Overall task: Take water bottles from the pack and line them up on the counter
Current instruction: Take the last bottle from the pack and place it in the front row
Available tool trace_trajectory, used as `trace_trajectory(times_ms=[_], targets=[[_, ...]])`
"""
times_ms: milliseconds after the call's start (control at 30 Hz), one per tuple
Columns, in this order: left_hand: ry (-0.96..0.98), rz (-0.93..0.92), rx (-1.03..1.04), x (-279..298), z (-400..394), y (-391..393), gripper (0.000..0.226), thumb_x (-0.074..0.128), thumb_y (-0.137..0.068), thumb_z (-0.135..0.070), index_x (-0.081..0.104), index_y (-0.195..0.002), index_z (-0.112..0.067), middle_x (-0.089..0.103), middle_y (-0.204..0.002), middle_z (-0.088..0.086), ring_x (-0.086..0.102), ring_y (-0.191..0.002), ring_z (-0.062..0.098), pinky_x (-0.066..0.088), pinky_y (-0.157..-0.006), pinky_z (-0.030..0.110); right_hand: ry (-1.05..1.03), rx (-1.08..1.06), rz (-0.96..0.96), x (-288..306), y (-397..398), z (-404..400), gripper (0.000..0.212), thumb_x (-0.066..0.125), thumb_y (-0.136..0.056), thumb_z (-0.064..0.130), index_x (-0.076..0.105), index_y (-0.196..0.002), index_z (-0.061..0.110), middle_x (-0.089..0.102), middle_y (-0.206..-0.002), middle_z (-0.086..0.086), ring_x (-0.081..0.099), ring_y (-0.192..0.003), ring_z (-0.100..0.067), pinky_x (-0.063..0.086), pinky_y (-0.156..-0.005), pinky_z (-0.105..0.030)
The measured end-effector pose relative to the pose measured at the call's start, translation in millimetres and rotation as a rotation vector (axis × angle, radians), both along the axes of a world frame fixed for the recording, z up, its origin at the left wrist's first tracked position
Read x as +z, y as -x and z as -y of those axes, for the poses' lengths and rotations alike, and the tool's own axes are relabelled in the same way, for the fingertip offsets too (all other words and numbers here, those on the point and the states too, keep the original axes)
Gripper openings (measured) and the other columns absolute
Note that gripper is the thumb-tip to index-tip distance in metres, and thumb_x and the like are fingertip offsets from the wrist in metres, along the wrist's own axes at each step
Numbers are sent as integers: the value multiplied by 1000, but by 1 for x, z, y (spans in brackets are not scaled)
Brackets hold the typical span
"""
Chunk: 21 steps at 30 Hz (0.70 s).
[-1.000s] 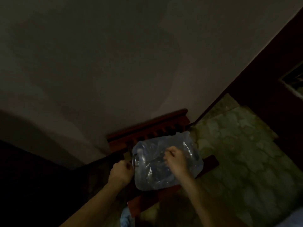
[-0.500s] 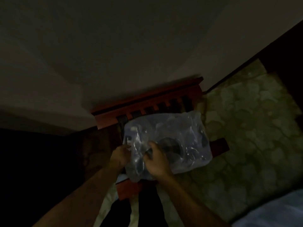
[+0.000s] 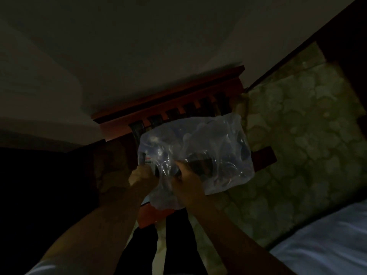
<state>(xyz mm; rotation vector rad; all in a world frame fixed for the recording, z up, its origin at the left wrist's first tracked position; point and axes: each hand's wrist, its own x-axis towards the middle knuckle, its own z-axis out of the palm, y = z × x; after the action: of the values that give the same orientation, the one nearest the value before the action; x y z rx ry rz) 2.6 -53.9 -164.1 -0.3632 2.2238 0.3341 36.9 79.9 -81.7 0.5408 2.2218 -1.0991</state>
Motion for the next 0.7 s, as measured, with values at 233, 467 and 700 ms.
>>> trace_trajectory(times_ms=[233, 467, 700], targets=[[-147, 58, 326, 3, 19, 1, 30, 64, -90, -36, 64, -98, -8, 69, -104, 15, 68, -86, 28, 56, -74, 35, -10, 22, 7, 6, -4, 4, 56, 51, -95, 24, 35, -148, 27, 45, -147, -7, 48, -128, -30, 40, -106, -37], [-457, 16, 620, 25, 55, 9, 45, 68, -86, -44, 63, -112, -7, 69, -108, 12, 68, -96, 33, 58, -88, 49, -124, 127, 115, 14, -4, 10, 64, 49, -96, 22, 20, -153, 23, 33, -155, -7, 38, -137, -32, 33, -110, -38], [-406, -65, 417, 65, 86, 27, 43, 70, -87, -40, 67, -113, -5, 68, -106, 10, 65, -90, 23, 53, -70, 28, -128, 94, 163, 33, -3, 19, 62, 51, -96, 22, 23, -151, 24, 33, -155, -6, 41, -135, -31, 37, -107, -38]])
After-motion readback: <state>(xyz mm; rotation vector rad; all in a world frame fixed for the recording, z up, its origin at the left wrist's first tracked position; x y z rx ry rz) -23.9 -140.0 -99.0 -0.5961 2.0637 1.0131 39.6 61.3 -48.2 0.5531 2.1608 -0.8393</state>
